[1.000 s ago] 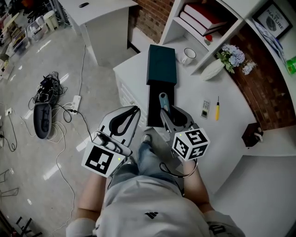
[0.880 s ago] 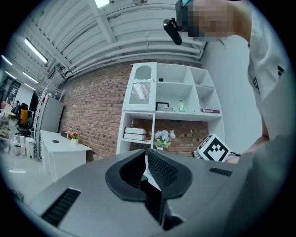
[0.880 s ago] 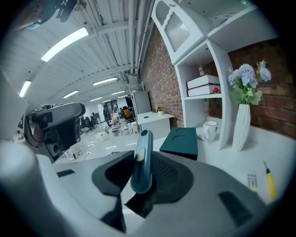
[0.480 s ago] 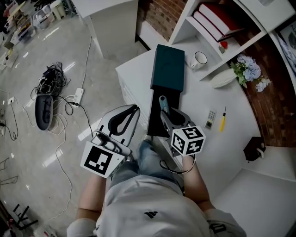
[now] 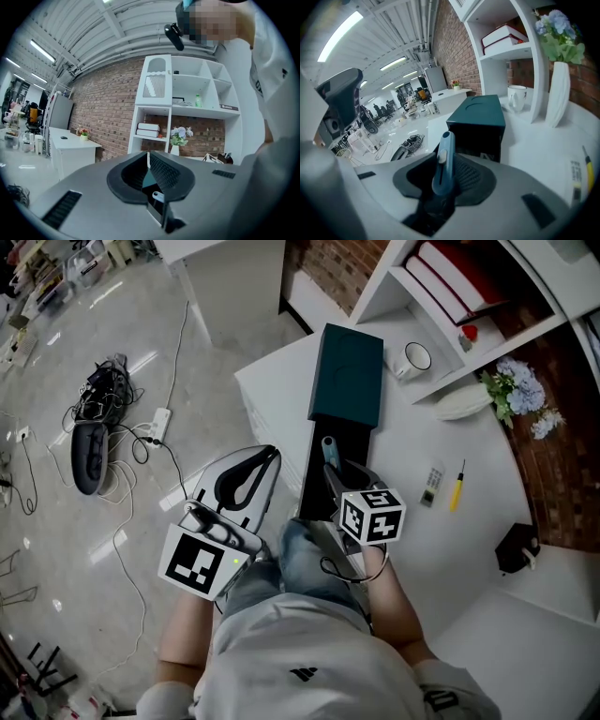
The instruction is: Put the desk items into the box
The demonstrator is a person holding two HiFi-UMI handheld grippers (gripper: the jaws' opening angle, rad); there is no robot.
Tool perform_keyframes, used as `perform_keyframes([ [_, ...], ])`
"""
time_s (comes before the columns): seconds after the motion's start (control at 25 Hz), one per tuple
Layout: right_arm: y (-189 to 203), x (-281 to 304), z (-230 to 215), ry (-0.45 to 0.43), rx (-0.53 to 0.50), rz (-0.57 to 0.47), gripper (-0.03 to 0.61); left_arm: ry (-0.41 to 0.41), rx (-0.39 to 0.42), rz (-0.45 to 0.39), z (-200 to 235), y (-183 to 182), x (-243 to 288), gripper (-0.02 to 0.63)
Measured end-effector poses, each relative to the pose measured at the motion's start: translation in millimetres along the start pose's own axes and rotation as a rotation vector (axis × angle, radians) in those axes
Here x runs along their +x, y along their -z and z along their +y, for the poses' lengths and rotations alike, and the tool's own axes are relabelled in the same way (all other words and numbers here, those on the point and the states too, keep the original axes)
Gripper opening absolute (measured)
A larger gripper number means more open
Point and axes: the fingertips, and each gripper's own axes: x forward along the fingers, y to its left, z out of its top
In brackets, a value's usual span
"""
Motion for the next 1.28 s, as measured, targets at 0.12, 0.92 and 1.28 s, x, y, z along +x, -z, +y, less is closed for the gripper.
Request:
perform_keyframes([
  [0.12,6,9,-1,0.019,-0.016,0.048,0.127,-0.009,-0.004,0.013,4,4,0,0.014],
  [0.92,34,33,-2,0.124,-0.178,0.354,0.13,-0.062,-0.023,0.01,20,11,-5,0.014],
  [1.28,41,36,1,0.141,-0.276,0.394,0.133,-0.07,-0.018,0.015,21,10,-8,0.014],
])
